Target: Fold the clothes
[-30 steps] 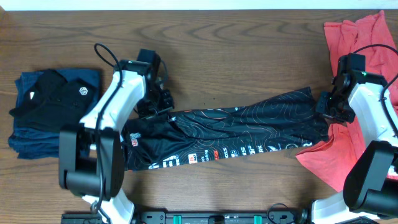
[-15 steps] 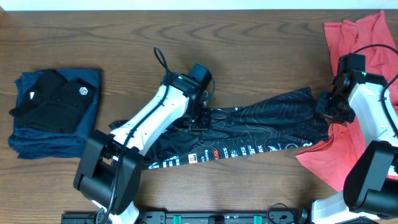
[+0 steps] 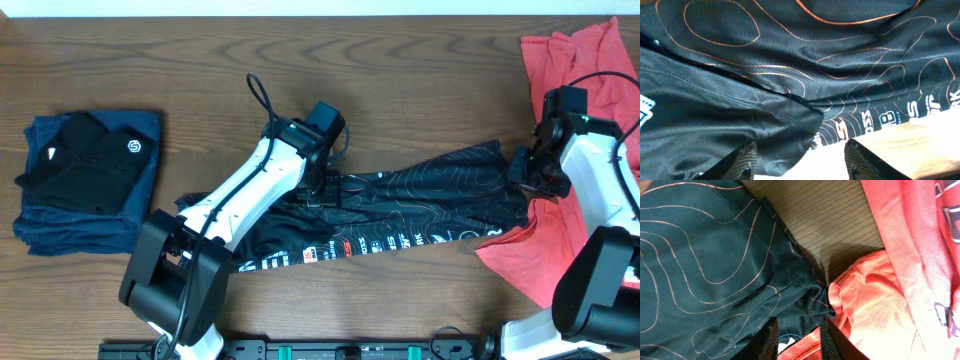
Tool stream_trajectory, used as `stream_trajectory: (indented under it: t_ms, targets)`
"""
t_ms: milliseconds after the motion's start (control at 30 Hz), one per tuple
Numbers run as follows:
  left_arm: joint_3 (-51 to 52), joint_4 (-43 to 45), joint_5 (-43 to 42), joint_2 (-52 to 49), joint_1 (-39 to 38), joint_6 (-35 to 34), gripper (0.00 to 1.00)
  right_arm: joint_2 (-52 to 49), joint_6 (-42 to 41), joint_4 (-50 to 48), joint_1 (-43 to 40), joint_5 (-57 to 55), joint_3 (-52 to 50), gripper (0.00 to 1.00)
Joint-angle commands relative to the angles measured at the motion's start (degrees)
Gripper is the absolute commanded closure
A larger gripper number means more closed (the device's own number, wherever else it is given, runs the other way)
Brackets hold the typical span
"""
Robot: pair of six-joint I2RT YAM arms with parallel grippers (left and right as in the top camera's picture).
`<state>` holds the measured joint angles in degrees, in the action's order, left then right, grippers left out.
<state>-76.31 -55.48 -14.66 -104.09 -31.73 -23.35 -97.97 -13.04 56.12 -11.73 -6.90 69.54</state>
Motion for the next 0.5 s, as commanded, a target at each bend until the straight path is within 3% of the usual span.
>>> stream_trajectory:
  t_ms: [0,167,267,467]
  targets:
    - [-0.61,-0.07,0.79,-0.28,-0.22,-0.31,0.41,1.01,-0.13,0.76,-0.63,1.09,0.2,0.72]
    - [-0.63,-0.15,0.79,-0.2,-0.11,0.37,0.41,1.01,2.62,0.59,-0.66,1.62,0.2,0.62]
    - [-0.63,-1.01,0.83,0.02,0.35,1.46,0.41,1.01,9.6,0.37,-0.66,6.38,0.2,0.59]
    - [-0.61,-6.36,2.64,0.04,1.95,-1.2,0.41,1.01,18.03,-1.95,-1.25,6.91,0.22,0.41]
